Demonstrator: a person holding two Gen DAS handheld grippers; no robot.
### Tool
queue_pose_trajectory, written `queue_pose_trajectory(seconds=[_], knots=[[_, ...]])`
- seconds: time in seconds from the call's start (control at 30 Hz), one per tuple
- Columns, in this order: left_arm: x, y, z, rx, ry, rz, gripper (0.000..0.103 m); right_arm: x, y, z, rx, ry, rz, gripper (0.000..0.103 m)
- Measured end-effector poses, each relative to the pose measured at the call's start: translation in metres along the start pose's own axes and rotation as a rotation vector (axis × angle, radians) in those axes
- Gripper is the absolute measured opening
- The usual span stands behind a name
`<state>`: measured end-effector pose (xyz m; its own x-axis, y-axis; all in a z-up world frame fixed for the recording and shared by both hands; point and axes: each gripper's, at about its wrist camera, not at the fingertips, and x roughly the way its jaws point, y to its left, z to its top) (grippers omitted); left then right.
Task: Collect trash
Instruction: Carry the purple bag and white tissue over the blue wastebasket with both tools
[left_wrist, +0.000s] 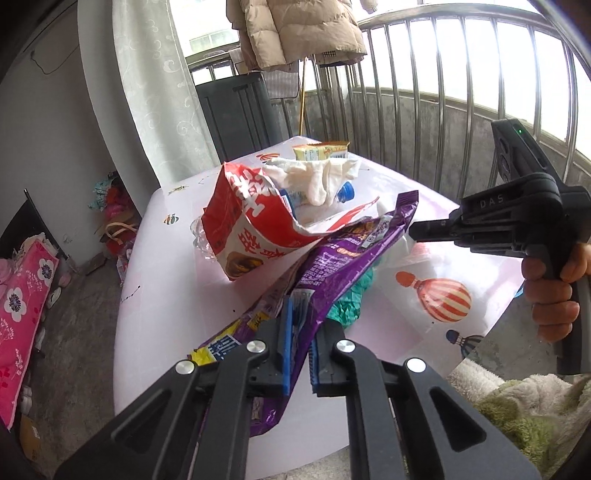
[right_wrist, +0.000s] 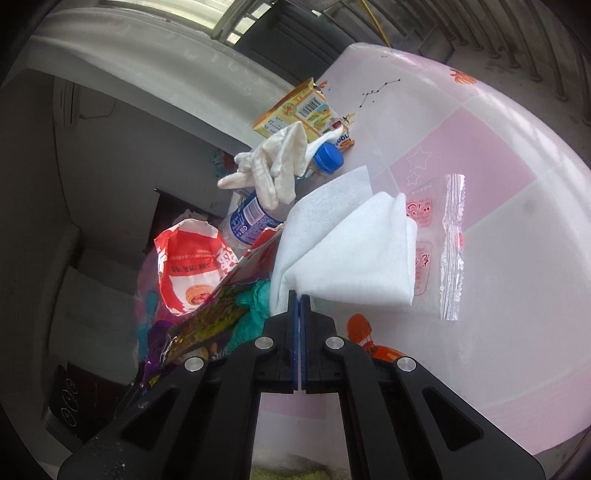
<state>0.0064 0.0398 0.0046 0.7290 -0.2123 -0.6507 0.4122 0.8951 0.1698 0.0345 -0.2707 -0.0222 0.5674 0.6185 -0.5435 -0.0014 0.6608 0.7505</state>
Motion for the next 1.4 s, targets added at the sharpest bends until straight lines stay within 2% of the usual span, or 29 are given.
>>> queue_pose_trajectory(seconds=[0.17,0.27,0.5,0.57,0.67,0.73,0.83,1.0,1.17,1.3,1.4], knots=[[-0.026,0.004,0.011,-0.067,-0.05,-0.045,0.003,-0.026,0.012,0.0,-0.053,-0.061,0.025,0.0],[-0.042,0.004,0.018,-0.086,-0.087,-0.054,0.002,-0.034,0.021,-0.004,-0.076,-0.094,0.038,0.0],[-0.076,0.002,0.045,-0.111,-0.158,-0.133,0.002,-0.077,0.026,0.003,-0.12,-0.21,0.061,0.0],[-0.082,0.001,0.059,-0.12,-0.18,-0.175,0.002,-0.093,0.024,0.007,-0.13,-0.258,0.055,0.0],[-0.079,-0.003,0.087,-0.142,-0.186,-0.281,0.002,-0.119,0.015,0.016,-0.128,-0.339,0.03,0.0],[-0.063,-0.012,0.112,-0.155,-0.168,-0.371,0.002,-0.132,0.003,0.025,-0.113,-0.396,-0.012,0.0],[-0.028,-0.037,0.155,-0.163,-0.095,-0.492,0.002,-0.152,-0.02,0.039,-0.057,-0.471,-0.063,0.0],[0.06,-0.116,0.228,-0.086,0.068,-0.614,0.002,-0.173,-0.077,0.06,0.079,-0.551,-0.188,0.0],[0.152,-0.229,0.265,0.062,0.205,-0.636,0.002,-0.192,-0.144,0.066,0.246,-0.599,-0.276,0.0],[0.217,-0.314,0.266,0.143,0.301,-0.654,0.002,-0.191,-0.2,0.075,0.36,-0.604,-0.349,0.0],[0.259,-0.37,0.259,0.211,0.335,-0.647,0.003,-0.185,-0.246,0.082,0.448,-0.579,-0.393,0.0]])
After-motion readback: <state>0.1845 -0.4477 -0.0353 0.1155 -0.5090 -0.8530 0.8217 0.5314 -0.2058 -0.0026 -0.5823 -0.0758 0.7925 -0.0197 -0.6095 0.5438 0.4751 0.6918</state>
